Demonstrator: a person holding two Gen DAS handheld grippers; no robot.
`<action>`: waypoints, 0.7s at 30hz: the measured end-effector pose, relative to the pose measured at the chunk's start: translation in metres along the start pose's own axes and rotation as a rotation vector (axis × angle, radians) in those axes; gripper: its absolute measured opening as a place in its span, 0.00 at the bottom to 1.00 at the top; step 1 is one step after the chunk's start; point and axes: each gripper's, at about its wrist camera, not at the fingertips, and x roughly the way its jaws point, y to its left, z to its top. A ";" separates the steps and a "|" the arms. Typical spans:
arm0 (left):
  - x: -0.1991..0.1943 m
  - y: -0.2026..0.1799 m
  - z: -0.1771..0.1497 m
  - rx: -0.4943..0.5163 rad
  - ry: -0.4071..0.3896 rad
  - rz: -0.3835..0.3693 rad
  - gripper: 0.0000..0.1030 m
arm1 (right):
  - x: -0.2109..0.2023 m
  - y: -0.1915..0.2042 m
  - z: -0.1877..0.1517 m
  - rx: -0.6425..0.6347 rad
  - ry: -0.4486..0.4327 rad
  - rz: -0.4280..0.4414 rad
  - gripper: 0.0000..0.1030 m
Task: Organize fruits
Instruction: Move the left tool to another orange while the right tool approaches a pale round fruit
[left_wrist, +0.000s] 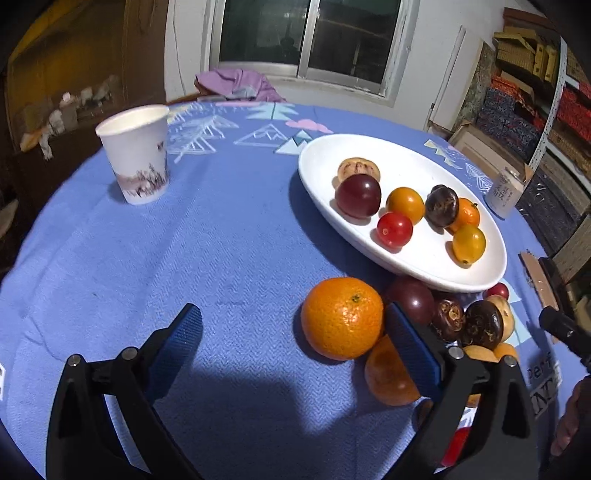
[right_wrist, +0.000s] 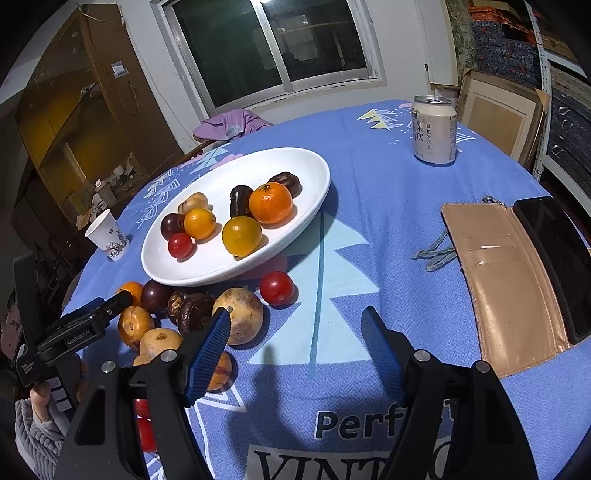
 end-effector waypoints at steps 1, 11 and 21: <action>0.001 0.004 0.002 -0.008 0.026 -0.021 0.96 | 0.000 0.000 0.000 0.000 0.002 -0.001 0.72; -0.001 0.031 0.007 -0.148 0.055 -0.118 0.94 | 0.001 0.000 0.000 -0.003 0.004 0.002 0.72; 0.018 0.011 0.010 -0.108 0.080 -0.063 0.95 | 0.003 0.000 0.000 0.002 0.012 0.002 0.72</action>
